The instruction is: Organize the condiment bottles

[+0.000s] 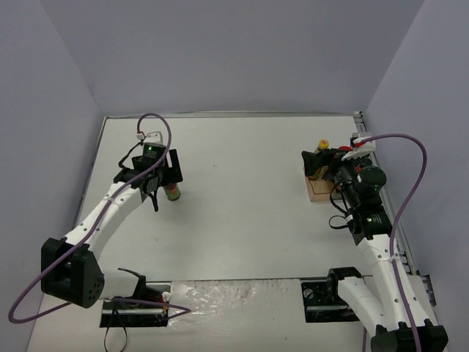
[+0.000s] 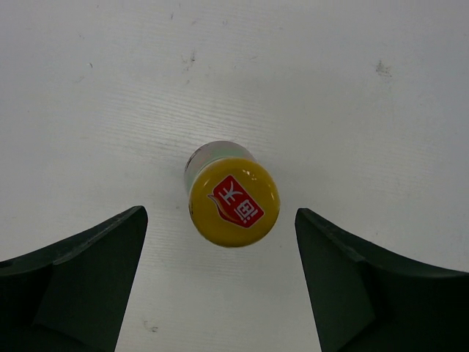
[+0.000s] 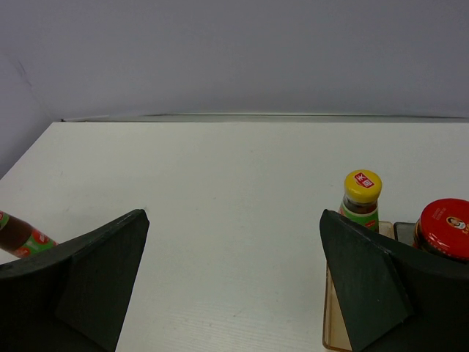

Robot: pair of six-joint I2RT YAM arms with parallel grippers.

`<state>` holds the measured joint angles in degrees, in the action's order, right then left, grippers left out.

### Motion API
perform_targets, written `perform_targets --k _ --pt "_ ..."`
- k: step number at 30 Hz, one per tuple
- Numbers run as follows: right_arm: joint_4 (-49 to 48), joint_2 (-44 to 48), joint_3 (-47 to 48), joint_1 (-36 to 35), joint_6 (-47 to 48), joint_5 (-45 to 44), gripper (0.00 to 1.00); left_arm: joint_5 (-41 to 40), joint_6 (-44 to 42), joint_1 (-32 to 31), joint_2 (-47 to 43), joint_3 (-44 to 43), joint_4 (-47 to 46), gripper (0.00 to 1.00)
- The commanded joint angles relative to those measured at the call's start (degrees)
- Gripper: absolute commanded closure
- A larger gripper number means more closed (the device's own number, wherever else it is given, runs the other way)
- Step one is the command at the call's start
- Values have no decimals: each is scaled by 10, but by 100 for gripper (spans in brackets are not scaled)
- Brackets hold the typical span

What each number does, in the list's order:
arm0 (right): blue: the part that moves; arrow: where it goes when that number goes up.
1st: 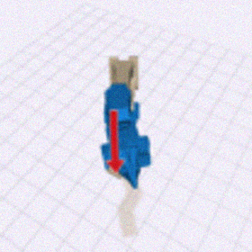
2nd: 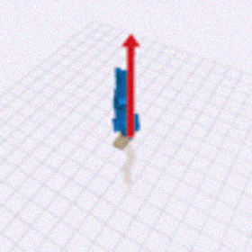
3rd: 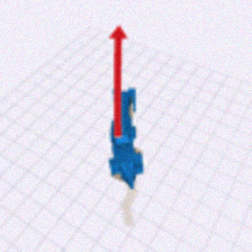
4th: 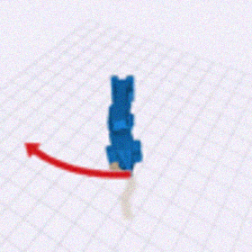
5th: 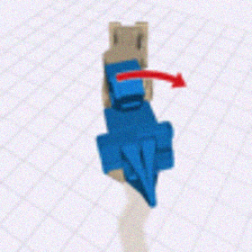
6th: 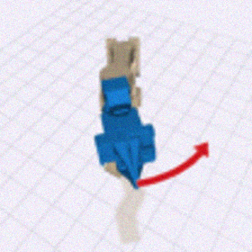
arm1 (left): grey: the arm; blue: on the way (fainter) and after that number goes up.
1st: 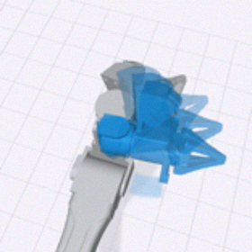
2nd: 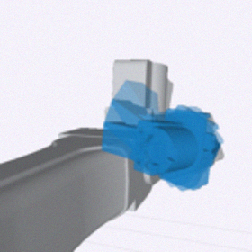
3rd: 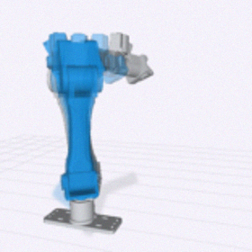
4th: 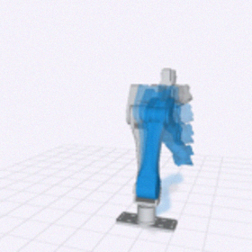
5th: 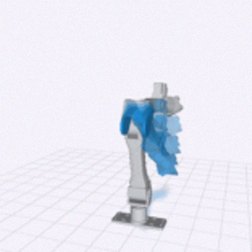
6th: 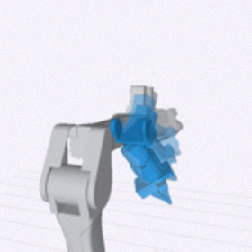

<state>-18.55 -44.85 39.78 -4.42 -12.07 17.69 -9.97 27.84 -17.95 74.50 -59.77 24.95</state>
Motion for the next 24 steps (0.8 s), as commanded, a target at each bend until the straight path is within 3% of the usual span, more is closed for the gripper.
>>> perform_targets --k 1,6,9,13,14,24 --pt "-46 15 6 -5 -16 23 0 -40 23 -5 4 -22 -66 29" --pt "-47 18 3 -7 -18 26 0 -51 24 -13 26 -21 -86 42" --pt "-47 22 1 -7 -18 28 0 -61 20 -24 32 -22 -95 59" --pt "-45 33 -5 -8 -20 22 0 -68 13 -51 46 -40 -97 94" --pt "-45 35 -7 -8 -21 21 0 -69 12 -62 52 -45 -98 98" --pt "-32 61 -14 -21 -30 14 0 -32 -10 -167 153 -181 -119 100"
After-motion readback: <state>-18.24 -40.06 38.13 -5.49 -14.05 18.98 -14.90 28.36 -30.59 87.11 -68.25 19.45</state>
